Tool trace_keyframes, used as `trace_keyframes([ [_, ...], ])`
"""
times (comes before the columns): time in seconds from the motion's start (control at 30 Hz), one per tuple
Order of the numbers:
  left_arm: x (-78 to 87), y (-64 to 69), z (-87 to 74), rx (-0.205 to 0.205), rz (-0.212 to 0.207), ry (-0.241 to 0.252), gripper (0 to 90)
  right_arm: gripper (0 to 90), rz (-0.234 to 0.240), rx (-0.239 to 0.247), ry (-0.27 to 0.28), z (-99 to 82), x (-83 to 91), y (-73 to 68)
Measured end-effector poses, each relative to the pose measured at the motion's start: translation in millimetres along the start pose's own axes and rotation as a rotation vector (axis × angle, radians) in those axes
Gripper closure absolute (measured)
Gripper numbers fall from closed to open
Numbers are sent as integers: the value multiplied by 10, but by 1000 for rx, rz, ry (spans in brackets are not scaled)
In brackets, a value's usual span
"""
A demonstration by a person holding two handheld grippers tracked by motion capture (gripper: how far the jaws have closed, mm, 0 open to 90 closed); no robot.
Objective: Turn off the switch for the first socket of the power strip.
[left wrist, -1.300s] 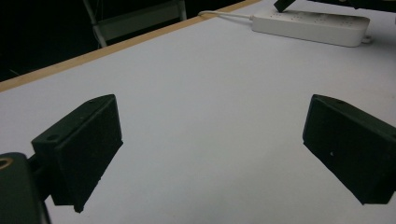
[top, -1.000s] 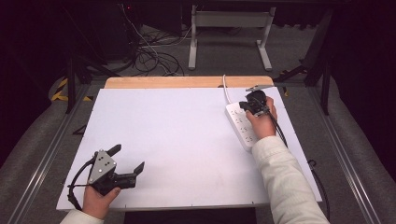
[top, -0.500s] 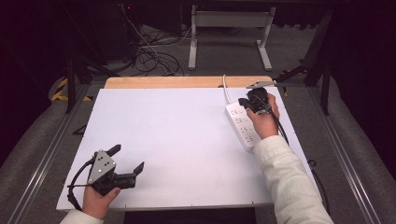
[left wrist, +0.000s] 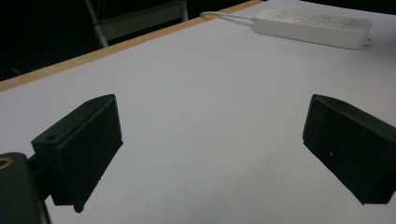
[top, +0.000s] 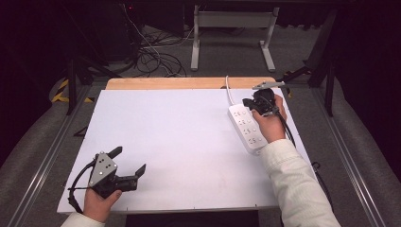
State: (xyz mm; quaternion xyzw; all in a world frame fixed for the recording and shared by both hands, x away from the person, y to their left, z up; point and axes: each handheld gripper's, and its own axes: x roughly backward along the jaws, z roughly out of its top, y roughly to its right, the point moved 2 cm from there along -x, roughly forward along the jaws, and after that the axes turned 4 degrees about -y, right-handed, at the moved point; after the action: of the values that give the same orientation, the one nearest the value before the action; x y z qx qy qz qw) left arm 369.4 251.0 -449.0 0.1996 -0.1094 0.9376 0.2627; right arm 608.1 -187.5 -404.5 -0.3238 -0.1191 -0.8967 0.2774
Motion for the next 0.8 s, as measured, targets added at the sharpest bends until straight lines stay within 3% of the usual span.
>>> trace_keyframes([
  [0.03,1,2,-1,2,-2,0,51,789,6,-3,9,5,25,-11],
  [0.13,7,-3,-4,1,-1,0,51,662,20,-9,43,18,123,-42],
  [0.3,7,7,0,2,-1,1,50,509,51,17,85,14,337,-151],
  [0.6,6,11,1,3,1,0,51,339,115,63,162,-101,693,-354],
  [0.8,11,12,3,4,1,2,51,307,158,63,183,-245,830,-462],
])
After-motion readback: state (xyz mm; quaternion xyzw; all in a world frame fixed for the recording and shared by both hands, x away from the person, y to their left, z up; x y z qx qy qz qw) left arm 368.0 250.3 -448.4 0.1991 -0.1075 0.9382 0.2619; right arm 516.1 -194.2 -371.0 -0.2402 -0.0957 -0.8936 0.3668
